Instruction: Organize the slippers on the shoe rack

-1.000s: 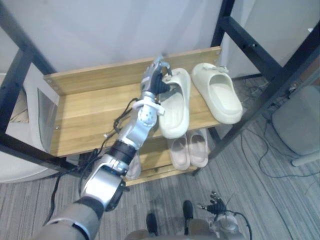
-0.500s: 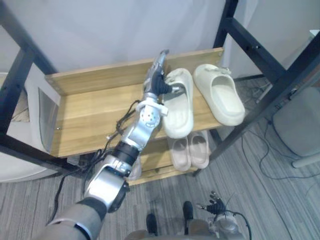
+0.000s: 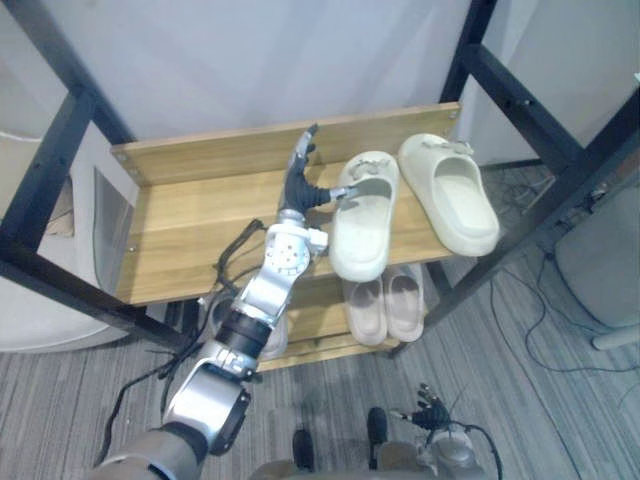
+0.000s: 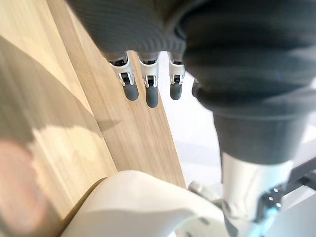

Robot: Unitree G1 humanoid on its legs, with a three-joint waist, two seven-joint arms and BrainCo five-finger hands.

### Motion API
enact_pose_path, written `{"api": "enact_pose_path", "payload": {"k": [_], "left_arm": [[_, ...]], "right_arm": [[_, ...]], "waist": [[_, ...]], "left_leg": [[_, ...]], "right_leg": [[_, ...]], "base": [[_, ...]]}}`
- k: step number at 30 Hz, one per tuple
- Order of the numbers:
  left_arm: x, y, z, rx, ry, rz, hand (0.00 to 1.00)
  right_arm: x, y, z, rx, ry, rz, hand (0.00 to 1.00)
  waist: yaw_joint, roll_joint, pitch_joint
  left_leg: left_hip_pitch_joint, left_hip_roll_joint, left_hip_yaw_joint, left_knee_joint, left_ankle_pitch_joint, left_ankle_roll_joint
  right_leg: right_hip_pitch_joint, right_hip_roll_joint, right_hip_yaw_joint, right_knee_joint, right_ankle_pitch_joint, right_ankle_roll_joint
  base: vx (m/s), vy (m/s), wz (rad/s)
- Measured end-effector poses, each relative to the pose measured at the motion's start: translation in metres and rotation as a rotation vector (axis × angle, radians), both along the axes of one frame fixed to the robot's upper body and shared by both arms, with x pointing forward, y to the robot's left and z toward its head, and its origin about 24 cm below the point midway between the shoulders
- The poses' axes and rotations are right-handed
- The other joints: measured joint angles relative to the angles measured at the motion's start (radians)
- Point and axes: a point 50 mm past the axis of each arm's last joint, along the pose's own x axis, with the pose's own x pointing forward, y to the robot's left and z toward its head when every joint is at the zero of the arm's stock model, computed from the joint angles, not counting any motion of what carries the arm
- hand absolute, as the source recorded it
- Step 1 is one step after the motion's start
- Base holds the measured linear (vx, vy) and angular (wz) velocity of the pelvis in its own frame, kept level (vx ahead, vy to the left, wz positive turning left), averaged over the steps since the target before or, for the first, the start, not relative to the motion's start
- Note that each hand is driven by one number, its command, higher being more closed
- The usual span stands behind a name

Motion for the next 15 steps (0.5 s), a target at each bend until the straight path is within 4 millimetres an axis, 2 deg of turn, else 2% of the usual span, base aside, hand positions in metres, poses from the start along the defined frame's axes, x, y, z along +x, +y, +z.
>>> {"api": "enact_pose_path", "payload": {"k": [7,12,15], "left_arm": [[-0.003,0.000,0.001,-0.037,0.004,-0.034,0.00],[-0.016,0.001,-0.008,-0.115,0.027,-0.091,0.00],[-0.026,0.001,-0.019,-0.154,0.061,-0.140,0.00]], "right_arm": [[0.000,0.002,0.000,0.006,0.005,0.010,0.00],[-0.002,0.002,-0.001,0.005,0.009,0.009,0.00],[-0.003,0.001,-0.002,0.005,0.014,0.008,0.00]], "waist": [[0.015,-0.001,0.000],[0.017,-0.003,-0.001],[0.030,-0.008,-0.004]], "left_leg": [[0.000,-0.002,-0.007,0.000,0.002,0.003],[0.000,-0.003,-0.023,0.002,0.003,0.004],[0.000,-0.003,-0.024,0.004,0.003,0.004]], "right_leg": [[0.003,-0.002,-0.008,0.003,-0.001,0.001],[0.011,-0.003,-0.024,0.004,-0.001,0.002],[0.013,-0.003,-0.025,0.003,-0.001,0.002]], "base": [[-0.02,-0.006,0.02],[-0.02,-0.011,0.09],[-0.02,-0.005,0.01]]}}
